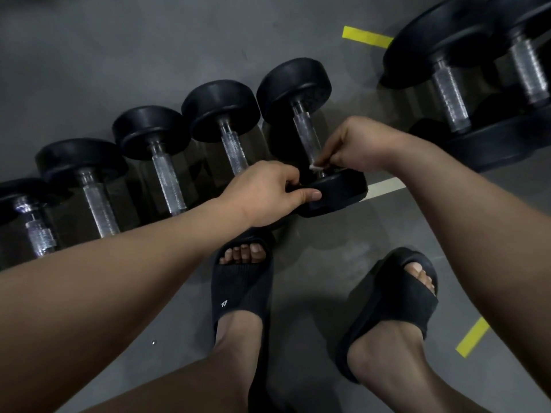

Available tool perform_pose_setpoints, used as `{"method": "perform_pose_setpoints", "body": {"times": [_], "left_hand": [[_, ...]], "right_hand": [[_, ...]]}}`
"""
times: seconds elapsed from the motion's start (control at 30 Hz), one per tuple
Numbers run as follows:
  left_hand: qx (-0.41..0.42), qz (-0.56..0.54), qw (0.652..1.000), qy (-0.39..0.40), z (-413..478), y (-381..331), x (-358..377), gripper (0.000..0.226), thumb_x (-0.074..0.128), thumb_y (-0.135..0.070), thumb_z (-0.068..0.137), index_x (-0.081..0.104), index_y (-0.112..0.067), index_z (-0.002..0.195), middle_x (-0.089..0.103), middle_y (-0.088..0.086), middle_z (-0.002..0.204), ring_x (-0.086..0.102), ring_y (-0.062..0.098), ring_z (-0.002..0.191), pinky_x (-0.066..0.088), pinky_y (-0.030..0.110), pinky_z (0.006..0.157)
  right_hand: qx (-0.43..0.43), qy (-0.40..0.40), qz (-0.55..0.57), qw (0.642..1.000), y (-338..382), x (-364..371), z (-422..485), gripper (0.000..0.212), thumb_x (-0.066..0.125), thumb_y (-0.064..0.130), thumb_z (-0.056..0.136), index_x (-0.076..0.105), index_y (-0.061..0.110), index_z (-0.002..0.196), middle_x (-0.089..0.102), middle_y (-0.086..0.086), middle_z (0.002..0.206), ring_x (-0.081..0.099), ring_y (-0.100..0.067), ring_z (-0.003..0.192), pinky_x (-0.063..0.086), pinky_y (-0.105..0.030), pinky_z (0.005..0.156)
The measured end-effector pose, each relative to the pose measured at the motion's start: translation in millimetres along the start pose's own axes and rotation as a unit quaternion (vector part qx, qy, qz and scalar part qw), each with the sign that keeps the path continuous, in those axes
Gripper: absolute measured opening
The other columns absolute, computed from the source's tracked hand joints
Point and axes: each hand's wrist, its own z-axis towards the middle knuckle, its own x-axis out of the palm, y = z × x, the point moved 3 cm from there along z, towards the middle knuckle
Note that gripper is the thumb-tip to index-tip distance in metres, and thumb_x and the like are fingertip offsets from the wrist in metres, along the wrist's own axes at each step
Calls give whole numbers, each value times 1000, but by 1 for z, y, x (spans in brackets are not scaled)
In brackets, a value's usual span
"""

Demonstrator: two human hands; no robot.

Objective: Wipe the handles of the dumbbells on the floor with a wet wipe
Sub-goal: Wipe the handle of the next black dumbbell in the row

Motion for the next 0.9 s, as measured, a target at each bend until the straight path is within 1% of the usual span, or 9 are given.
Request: {"method": "perform_pose_setpoints", "body": {"times": [0.1,0.17,0.27,0.33,0.43,0.53,0.67,0.77,0.9], "left_hand": [[-4,3,1000,4,0,-1,1,51,54,-78,83,51,-30,66,58,-9,71,57,11,68,55,39,63],[-3,6,1000,3,0,-1,0,52,53,-79,82,51,-29,66,57,-10,72,57,11,68,55,39,64],[-6,3,1000,5,0,-1,0,56,54,-79,83,51,-26,66,57,-8,72,57,12,67,54,40,63],[-7,0,1000,1,0,-1,-1,57,54,-79,82,50,-25,65,57,-7,70,57,12,65,54,41,62],[-6,0,1000,1,0,-1,-1,54,55,-78,83,51,-27,66,58,-8,71,57,11,67,55,41,63],[-6,2,1000,4,1,-2,0,50,55,-77,83,52,-30,66,58,-9,72,58,11,68,55,41,63],[-5,8,1000,3,1,0,1,53,54,-79,82,51,-28,66,57,-9,73,57,10,68,54,39,63],[-8,6,1000,-1,1,0,2,58,54,-80,82,48,-25,64,56,-8,70,55,11,64,53,41,61],[-6,7,1000,-3,1,0,1,58,54,-80,82,48,-25,64,56,-7,70,56,12,65,53,41,62]], "right_hand": [[-15,-62,33,997,-4,-1,7,14,77,13,84,82,25,90,76,14,84,66,5,79,48,-5,69],[-29,-116,35,992,-1,-1,19,12,79,20,85,82,23,96,75,11,89,63,5,81,39,0,62],[-40,-195,68,978,7,2,33,14,75,21,88,81,21,100,76,5,97,67,-5,91,42,-7,70],[-32,-212,126,969,8,5,34,12,76,24,88,81,21,99,75,5,94,68,-7,90,46,-11,73],[-8,-158,173,972,0,5,26,13,78,18,86,80,25,97,73,11,85,68,-2,84,50,-13,74],[16,-113,178,977,-6,5,21,17,77,10,86,80,19,100,75,6,88,68,-4,83,53,-15,77],[27,-208,214,954,-3,10,36,13,77,14,85,81,25,91,75,10,88,70,-5,87,57,-24,87],[21,-287,228,930,7,13,46,11,73,16,86,80,24,86,73,9,85,70,-7,87,55,-20,82],[0,-314,203,927,15,15,43,13,68,18,87,80,22,90,75,6,90,69,-7,87,55,-24,84]]}}
